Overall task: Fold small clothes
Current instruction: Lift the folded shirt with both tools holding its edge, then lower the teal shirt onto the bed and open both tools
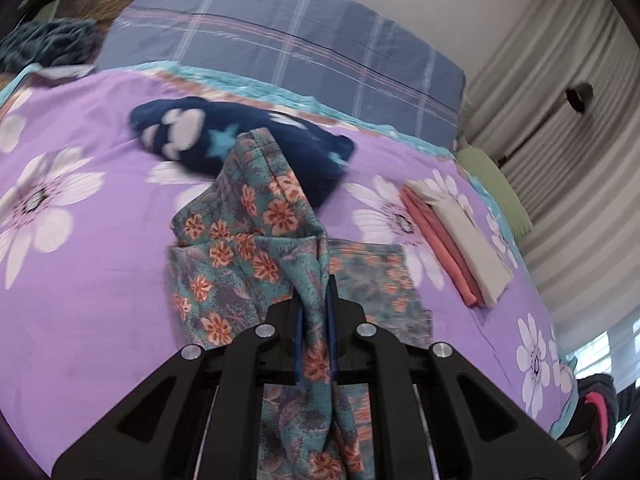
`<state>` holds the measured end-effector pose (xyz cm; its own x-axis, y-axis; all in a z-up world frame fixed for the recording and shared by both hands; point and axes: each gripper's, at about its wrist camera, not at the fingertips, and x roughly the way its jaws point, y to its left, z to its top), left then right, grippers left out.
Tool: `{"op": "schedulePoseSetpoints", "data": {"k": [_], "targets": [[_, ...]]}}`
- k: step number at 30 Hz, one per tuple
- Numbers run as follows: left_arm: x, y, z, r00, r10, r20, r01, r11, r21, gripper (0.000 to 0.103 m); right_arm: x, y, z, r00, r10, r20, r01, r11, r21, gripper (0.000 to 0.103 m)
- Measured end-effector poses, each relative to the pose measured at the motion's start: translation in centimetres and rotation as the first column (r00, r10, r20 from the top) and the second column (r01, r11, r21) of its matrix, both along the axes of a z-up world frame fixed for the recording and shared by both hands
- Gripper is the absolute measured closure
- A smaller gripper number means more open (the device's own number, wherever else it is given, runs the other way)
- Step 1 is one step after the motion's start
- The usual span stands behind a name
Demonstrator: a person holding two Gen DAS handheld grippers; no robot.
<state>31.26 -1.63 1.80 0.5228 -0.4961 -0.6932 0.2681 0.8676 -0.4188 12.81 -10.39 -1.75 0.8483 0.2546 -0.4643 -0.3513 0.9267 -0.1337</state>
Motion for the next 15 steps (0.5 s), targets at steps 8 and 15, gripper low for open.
{"op": "schedulePoseSetpoints", "data": {"k": [8,15], "targets": [[-0.5,-10.2,-1.3,0.992,-0.127,-0.023,0.128,0.99,0.062,0.094,0.2,-8.3,-1.8,0.986,-0.089,-0.141,0.106,0.988,0.114,0.094],[0.3,-16.4,-5.5,0.987,-0.128,-0.093,0.143,0.972,0.184,0.094,1.5,-13.1,-5.0,0.944,-0.103,-0.313,0.183,0.954,0.239,0.094]]}}
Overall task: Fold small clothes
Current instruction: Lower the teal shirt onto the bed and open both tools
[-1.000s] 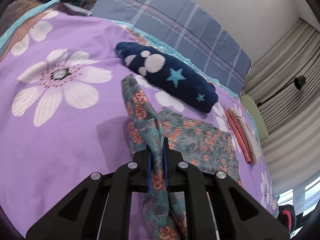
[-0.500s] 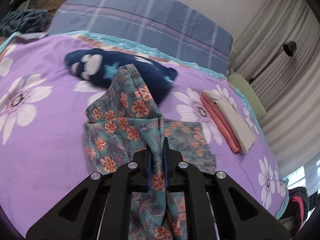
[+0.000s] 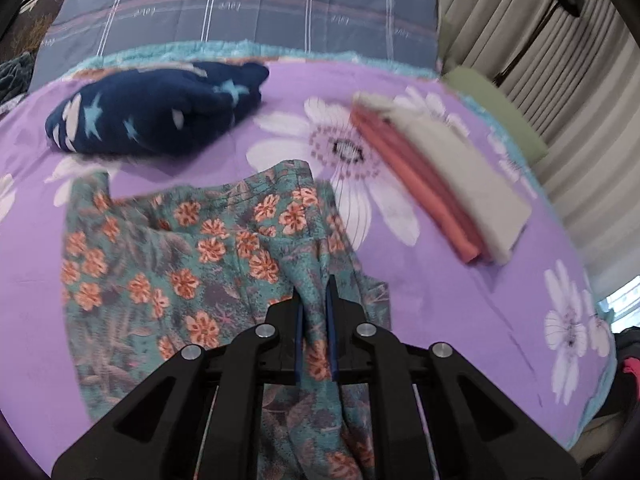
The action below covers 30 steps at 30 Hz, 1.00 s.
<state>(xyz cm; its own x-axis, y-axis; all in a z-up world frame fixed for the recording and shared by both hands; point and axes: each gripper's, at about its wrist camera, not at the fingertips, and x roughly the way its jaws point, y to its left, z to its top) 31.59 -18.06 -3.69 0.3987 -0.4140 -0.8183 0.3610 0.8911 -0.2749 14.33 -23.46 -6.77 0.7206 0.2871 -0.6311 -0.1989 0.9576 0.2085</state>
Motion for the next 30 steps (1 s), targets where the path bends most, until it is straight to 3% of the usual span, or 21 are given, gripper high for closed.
{"op": "schedulePoseSetpoints", "data": {"k": [4,8,11,13,14,16,17,18,20,23,27,30], "targets": [[0.1,-0.8,-1.3,1.0,0.006,-0.009,-0.006,1.0,0.013,0.094,0.1,-0.8,0.0,1.0,-0.002,0.014,0.002,1.0,0.011,0.094],[-0.4,-1.5,-0.3,1.0,0.0,0.021,0.0,1.0,0.01,0.094,-0.6,-0.9,0.4,0.999,-0.021,0.03,0.021,1.0,0.006,0.094],[-0.8,-2.8,0.0,0.999,-0.03,0.041,0.029,0.999,0.033,0.094,-0.4,-1.1,-0.5,0.999,-0.032,-0.027,0.033,0.999,0.024,0.092],[-0.8,-3.9,-1.1,0.998,-0.059,0.012,0.058,0.995,0.08,0.092,0.2,-1.9,-1.4,0.996,-0.044,-0.077,0.048,0.998,0.046,0.088],[-0.7,-4.3,-1.9,0.998,-0.059,-0.005,0.06,0.993,0.104,0.089,0.4,-2.5,-1.9,0.994,-0.047,-0.102,0.054,0.996,0.067,0.087],[-0.5,-4.5,-2.7,0.999,-0.032,-0.012,0.033,0.99,0.134,0.068,0.6,-3.7,-2.5,0.99,-0.033,-0.14,0.053,0.988,0.142,0.085],[-0.4,-4.4,-2.6,1.0,-0.022,-0.01,0.023,0.992,0.124,0.055,0.6,-4.4,-2.8,0.987,-0.017,-0.157,0.047,0.981,0.188,0.084],[-0.5,-4.1,-2.4,1.0,-0.018,-0.004,0.018,0.995,0.099,0.05,0.6,-5.0,-3.1,0.985,-0.004,-0.171,0.043,0.973,0.226,0.084],[-0.7,-3.4,-1.4,0.999,-0.033,0.017,0.031,0.997,0.078,0.043,0.9,-6.1,-3.7,0.981,0.014,-0.193,0.044,0.956,0.29,0.084],[-1.0,-1.8,0.9,0.995,-0.032,0.096,0.019,0.992,0.127,0.038,1.2,-7.4,-4.3,0.975,0.042,-0.22,0.047,0.923,0.381,0.084],[-3.3,2.6,3.7,0.986,-0.021,0.167,0.002,0.994,0.113,0.025,1.6,-8.2,-5.1,0.971,0.064,-0.229,0.044,0.898,0.439,0.082],[-6.8,5.7,3.7,0.973,-0.071,0.218,0.03,0.982,0.187,0.025,1.8,-8.2,-5.1,0.97,0.073,-0.234,0.045,0.887,0.46,0.08]]}}
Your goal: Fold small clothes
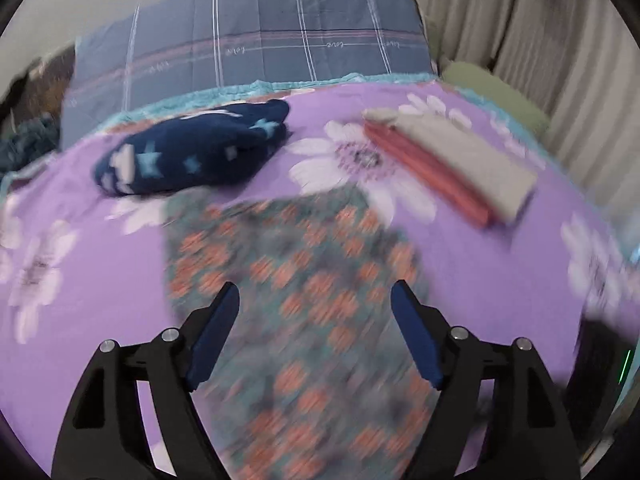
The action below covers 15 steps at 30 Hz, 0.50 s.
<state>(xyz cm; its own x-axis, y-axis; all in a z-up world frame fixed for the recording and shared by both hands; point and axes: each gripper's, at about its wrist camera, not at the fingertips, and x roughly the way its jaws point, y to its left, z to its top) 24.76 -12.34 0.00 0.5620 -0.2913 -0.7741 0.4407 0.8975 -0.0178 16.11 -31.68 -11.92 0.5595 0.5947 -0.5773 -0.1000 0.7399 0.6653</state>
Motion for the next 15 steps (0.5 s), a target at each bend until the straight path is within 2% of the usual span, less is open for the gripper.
{"op": "schedulePoseSetpoints", "data": {"k": [2,4,8,12,15], "targets": [[-3.3,2.2,-1.2,0.999,-0.007,0.04,0.004,0.997,0.074,0.024,-0.1,0.1,0.1,1.0,0.006,0.005,-0.006,1.0,0.007,0.076],[-6.5,4.2,-2.9,0.999,-0.003,0.045,-0.002,0.993,0.116,0.024,-0.2,0.5,0.3,1.0,0.009,0.016,-0.009,1.0,-0.002,0.071],[-10.9,6.8,-5.2,0.999,-0.039,0.019,0.037,0.992,0.119,0.024,-0.4,1.6,0.5,0.999,0.008,0.039,-0.005,0.998,-0.069,0.068],[-11.5,6.6,-6.7,0.998,-0.042,0.042,0.034,0.983,0.18,0.024,-0.5,1.9,0.4,0.998,0.007,0.058,-0.002,0.997,-0.083,0.067],[-11.2,5.8,-7.4,0.998,-0.05,0.046,0.04,0.981,0.189,0.024,-0.6,1.7,0.3,0.998,0.004,0.058,0.0,0.998,-0.066,0.067]]}}
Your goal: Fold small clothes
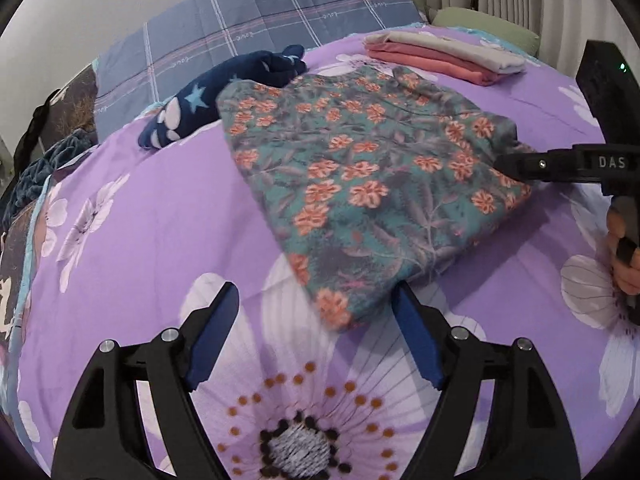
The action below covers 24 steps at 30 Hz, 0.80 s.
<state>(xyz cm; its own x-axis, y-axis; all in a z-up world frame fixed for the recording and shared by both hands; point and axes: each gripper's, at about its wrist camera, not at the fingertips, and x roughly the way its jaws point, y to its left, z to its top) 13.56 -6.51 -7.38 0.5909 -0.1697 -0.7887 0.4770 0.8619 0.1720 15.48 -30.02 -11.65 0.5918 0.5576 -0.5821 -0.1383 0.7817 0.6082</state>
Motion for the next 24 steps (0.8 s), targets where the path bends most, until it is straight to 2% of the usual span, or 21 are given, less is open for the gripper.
{"op": "schedulePoseSetpoints", "data": {"k": [3,5,7,9,10,12,14,15,18,21,23,24], "targets": [[-0.2,-1.4,-0.8,0.999,-0.038,0.006,0.038,0.999,0.017,0.024,0.0,-0.2,-0.1,1.0,-0.005,-0.004,0.005,1.0,0.013,0.069],[-0.5,-2.2,-1.1,0.998,-0.048,0.046,0.046,0.997,0.054,0.024,-0.1,-0.5,-0.1,1.0,-0.018,-0.009,0.018,1.0,0.016,0.076],[-0.4,-2.2,-1.1,0.997,-0.012,0.077,0.006,0.997,0.074,0.024,-0.4,-1.5,-0.2,0.999,-0.043,-0.019,0.044,0.998,0.044,0.086],[0.3,-0.9,-0.8,0.993,0.077,0.09,-0.082,0.995,0.051,0.024,-0.8,-2.4,-0.5,0.997,-0.073,-0.033,0.075,0.996,0.057,0.094],[0.5,-0.2,-0.6,0.991,0.103,0.087,-0.106,0.994,0.031,0.022,-1.0,-2.8,-0.6,0.996,-0.081,-0.04,0.083,0.994,0.066,0.094],[0.6,1.5,-0.2,0.986,0.147,0.077,-0.146,0.989,-0.024,0.022,-1.4,-3.4,-0.6,0.995,-0.089,-0.048,0.092,0.993,0.069,0.094],[0.5,2.6,-0.4,0.977,0.189,0.098,-0.19,0.982,0.0,0.022,-1.8,-3.7,-0.3,0.994,-0.099,-0.048,0.102,0.993,0.054,0.091],[0.4,2.9,-0.6,0.979,0.184,0.085,-0.184,0.983,-0.011,0.022,-2.0,-3.9,0.0,0.991,-0.126,-0.052,0.128,0.991,0.028,0.08],[0.2,2.9,-0.9,0.979,0.187,0.08,-0.188,0.982,0.007,0.022,-2.6,-4.2,1.3,0.985,-0.171,-0.026,0.171,0.985,-0.015,0.081],[-0.6,2.2,-0.8,0.979,0.163,0.123,-0.172,0.983,0.062,0.022,-2.9,-2.8,3.8,0.992,-0.111,0.056,0.113,0.993,-0.029,0.081],[-1.3,1.8,-0.6,0.98,0.142,0.139,-0.155,0.984,0.086,0.022,-2.3,-0.8,5.0,0.995,-0.034,0.093,0.04,0.997,-0.061,0.081],[-1.6,1.7,-0.4,0.981,0.133,0.14,-0.147,0.985,0.089,0.027,-1.8,0.2,5.1,0.996,0.002,0.091,0.005,0.997,-0.08,0.081]]}}
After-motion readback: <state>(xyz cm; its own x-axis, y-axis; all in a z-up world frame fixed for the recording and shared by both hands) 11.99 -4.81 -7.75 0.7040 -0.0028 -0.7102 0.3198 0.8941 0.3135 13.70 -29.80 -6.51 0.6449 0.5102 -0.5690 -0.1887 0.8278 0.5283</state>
